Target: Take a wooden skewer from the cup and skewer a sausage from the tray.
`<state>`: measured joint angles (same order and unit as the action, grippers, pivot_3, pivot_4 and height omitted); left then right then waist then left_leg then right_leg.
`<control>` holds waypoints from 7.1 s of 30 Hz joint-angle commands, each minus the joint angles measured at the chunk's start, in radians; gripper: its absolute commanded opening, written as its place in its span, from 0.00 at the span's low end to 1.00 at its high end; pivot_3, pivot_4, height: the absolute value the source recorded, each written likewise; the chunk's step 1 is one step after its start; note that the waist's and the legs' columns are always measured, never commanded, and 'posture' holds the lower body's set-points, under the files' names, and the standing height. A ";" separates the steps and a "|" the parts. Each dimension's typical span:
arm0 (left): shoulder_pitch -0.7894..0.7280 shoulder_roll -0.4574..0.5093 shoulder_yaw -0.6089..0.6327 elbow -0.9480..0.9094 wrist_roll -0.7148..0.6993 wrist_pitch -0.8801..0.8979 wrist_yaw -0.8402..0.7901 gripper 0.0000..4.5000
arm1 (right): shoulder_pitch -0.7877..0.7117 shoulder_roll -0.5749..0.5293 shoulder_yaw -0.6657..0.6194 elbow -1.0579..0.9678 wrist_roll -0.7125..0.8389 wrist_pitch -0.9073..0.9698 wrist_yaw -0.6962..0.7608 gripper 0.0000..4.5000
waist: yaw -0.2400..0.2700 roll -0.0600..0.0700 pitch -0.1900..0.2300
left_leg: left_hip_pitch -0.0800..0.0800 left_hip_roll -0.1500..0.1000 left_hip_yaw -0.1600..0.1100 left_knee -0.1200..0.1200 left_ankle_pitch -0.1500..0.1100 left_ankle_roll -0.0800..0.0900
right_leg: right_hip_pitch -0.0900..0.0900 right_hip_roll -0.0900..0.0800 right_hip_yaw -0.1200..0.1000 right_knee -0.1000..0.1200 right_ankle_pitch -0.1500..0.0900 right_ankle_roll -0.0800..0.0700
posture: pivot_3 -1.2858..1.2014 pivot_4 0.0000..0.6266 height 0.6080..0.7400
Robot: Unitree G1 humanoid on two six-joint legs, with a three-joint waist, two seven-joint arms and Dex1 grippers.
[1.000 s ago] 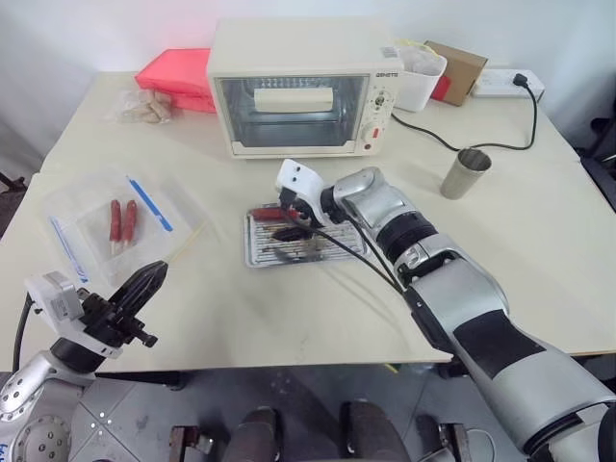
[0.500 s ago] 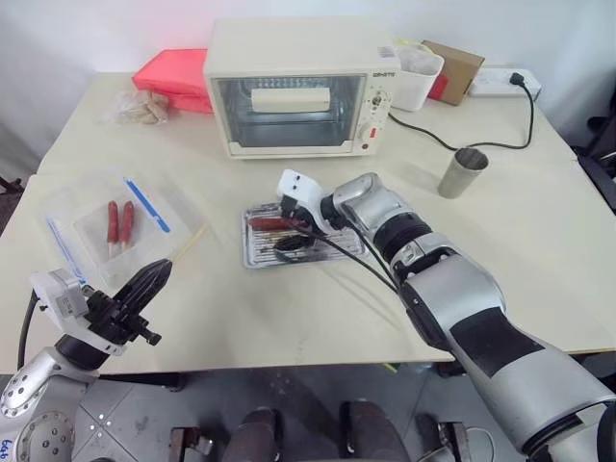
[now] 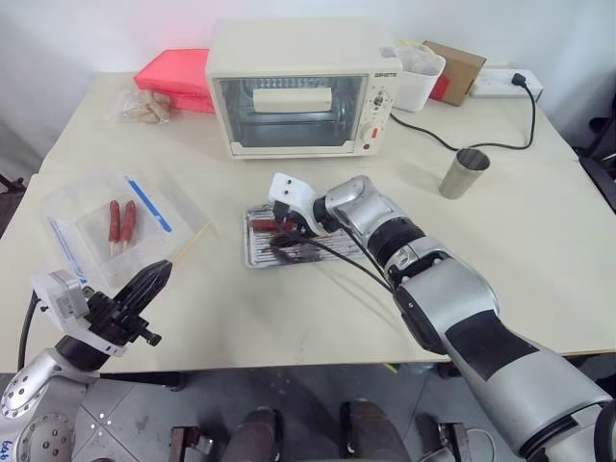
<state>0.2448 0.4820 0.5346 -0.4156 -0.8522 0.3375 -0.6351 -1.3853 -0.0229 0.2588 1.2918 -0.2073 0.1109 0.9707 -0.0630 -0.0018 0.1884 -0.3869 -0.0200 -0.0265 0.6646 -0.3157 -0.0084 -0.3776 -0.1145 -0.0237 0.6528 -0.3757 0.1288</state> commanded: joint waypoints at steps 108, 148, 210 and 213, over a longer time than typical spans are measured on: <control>-0.380 0.203 -0.430 0.109 0.153 0.142 -0.455 0.00 | 0.746 -0.767 -0.061 -1.343 0.516 0.115 0.537 0.04 | 0.037 0.001 0.000 | 0.000 0.001 0.002 0.002 0.000 0.001 | 0.003 0.000 0.000 -0.005 0.000 0.000 | 0.52 0.24 1.00; -0.389 0.182 -0.446 0.110 0.156 0.147 -0.448 0.00 | 0.735 -0.735 -0.027 -1.407 0.519 0.152 0.524 0.04 | 0.037 0.001 0.000 | 0.000 0.001 0.002 0.003 0.000 0.001 | 0.003 0.000 0.000 -0.005 0.000 0.000 | 0.52 0.24 1.00; -0.269 0.119 -0.242 0.035 0.160 0.162 -0.388 0.00 | 0.713 -0.761 -0.107 -1.227 0.517 0.091 0.571 0.99 | 0.035 0.000 0.000 | 0.000 0.000 0.000 0.003 0.000 0.001 | 0.003 -0.001 0.000 -0.004 0.000 0.000 | 0.52 0.24 1.00; -0.188 0.076 -0.089 -0.021 0.124 0.127 -0.278 0.00 | 0.760 -0.692 -0.219 -1.196 0.628 0.032 0.544 0.99 | 0.036 0.000 0.000 | 0.000 0.001 0.000 0.003 0.000 0.001 | 0.004 -0.001 0.000 -0.006 0.000 0.000 | 0.52 0.24 1.00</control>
<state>0.0330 0.5804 0.3454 -0.3747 -0.6825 0.5021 -0.9769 -0.6415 -0.7509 0.1270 0.1013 0.3267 0.1919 1.5200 -0.0273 -0.0016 0.1888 -0.3870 -0.0187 -0.0261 0.6679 -0.3154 -0.0073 -0.3740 -0.1154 -0.0241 0.6471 -0.3755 0.1292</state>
